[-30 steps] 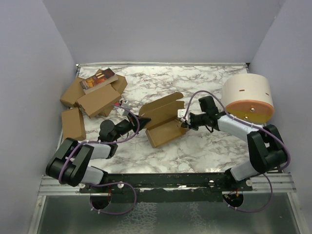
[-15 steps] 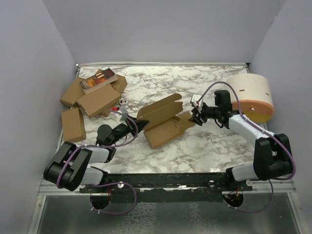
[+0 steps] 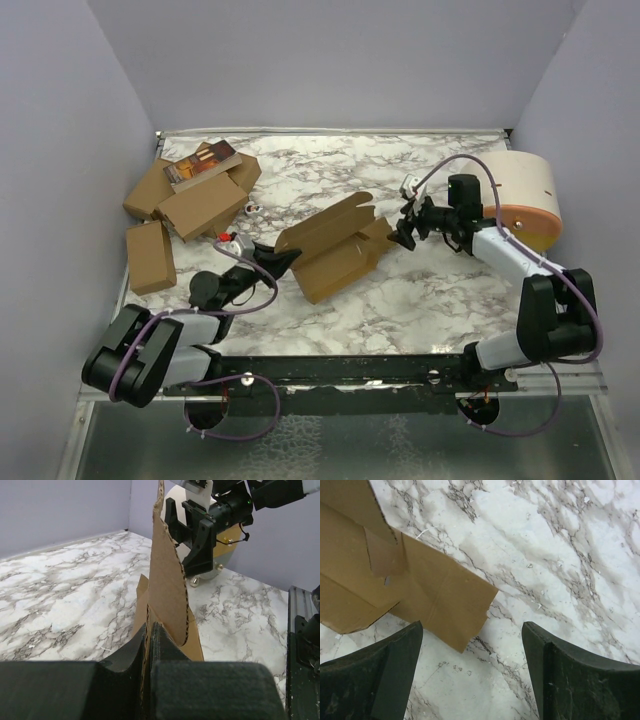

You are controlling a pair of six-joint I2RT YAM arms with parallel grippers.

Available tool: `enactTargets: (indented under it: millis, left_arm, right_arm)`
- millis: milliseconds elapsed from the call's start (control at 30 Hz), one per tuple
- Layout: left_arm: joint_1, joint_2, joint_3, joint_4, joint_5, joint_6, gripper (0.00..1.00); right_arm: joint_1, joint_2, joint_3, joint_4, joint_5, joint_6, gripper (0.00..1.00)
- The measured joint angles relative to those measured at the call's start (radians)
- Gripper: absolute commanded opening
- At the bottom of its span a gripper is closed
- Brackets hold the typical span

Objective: Fold the paper box

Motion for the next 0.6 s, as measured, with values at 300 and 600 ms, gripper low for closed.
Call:
enactTargets:
  millis: [300,600]
  left_arm:
    - [-0.019,-0.074,0.000,0.000,0.030,0.014,0.00]
    - [-0.076,-0.259,0.010,-0.146,0.025,0.119,0.00]
  right_arm:
    - [-0.045,0.089,0.251,-0.185,-0.163,-0.116,0.82]
    - [-0.053,0.157,0.317,-0.325,-0.287,-0.148,0.80]
